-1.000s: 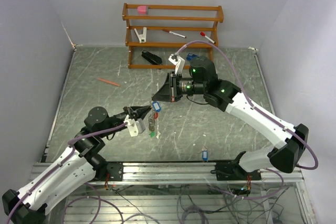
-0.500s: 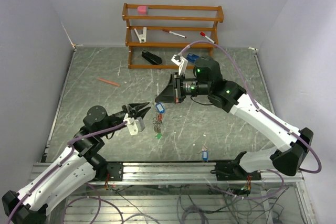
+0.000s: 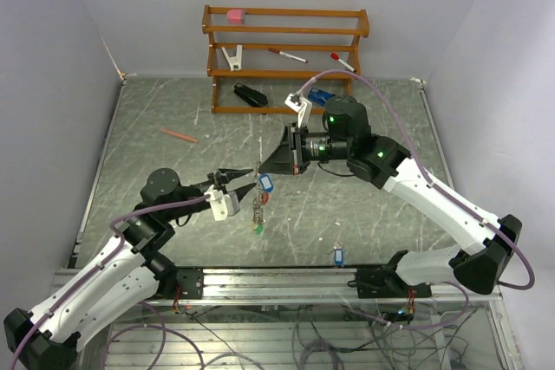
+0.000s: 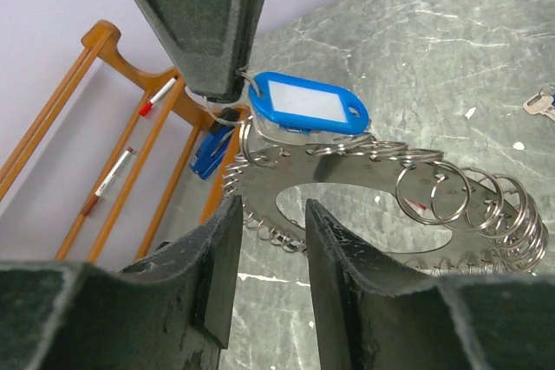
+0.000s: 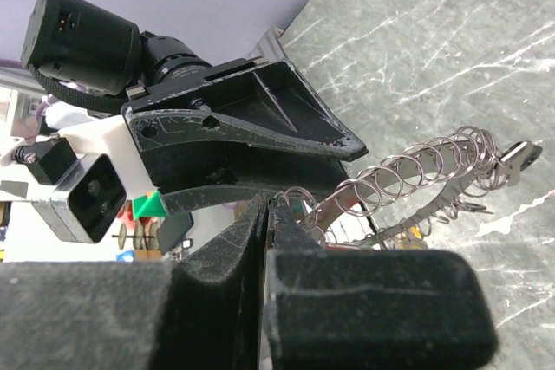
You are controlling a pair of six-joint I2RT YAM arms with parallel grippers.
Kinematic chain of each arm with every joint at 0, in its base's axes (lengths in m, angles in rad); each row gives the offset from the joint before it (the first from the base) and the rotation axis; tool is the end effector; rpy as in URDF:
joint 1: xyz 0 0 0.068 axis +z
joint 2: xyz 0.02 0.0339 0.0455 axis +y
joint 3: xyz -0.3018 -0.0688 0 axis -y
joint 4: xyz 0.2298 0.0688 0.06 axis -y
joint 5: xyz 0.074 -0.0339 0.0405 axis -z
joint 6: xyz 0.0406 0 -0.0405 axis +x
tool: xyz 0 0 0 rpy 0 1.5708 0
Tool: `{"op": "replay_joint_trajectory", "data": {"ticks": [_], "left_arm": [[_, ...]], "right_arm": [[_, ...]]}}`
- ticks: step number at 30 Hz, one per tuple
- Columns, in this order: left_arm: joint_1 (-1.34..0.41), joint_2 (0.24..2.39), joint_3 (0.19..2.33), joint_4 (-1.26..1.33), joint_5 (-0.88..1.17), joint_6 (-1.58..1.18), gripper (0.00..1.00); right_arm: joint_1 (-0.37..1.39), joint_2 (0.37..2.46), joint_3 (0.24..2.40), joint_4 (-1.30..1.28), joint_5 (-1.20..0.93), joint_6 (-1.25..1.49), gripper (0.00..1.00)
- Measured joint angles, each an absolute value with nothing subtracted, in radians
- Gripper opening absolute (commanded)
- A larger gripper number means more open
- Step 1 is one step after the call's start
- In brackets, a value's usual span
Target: Put the keys on the keyring
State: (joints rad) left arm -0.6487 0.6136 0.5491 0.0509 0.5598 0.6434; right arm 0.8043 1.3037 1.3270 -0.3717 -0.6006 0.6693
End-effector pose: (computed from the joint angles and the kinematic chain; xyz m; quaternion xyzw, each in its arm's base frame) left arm 0.0785 -0.0866 0.3309 0.5668 0.4295 -0.1985 0.6744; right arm 0.1706 0.2102 0.4332 -0.2221 0.7691 0.5477 0.2432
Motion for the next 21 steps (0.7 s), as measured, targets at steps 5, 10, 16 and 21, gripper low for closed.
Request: {"op": "replay_joint_trajectory", "data": {"ticks": [5,10,16,21], "left_arm": [[-0.649,0.623,0.549,0.051,0.565,0.637,0.35],[-0.649,0.625,0.55,0.051,0.573,0.635,0.32],[-0.649,0.629,0.577,0.042,0.594,0.635,0.31],[-0.649,0.638,0.598,0.019,0.625,0.636,0.3]], "right_arm": [[0.804,1.295,1.297,-0.37,-0.607,0.671,0.0],[0.804,1.288,1.269,-0.365,-0.611,0.674,0.0],[0.804,1.287,1.265,-0.362,-0.614,0.676,0.0],[0.804,1.287,1.265,-0.356,-0.615,0.676,0.0]]}}
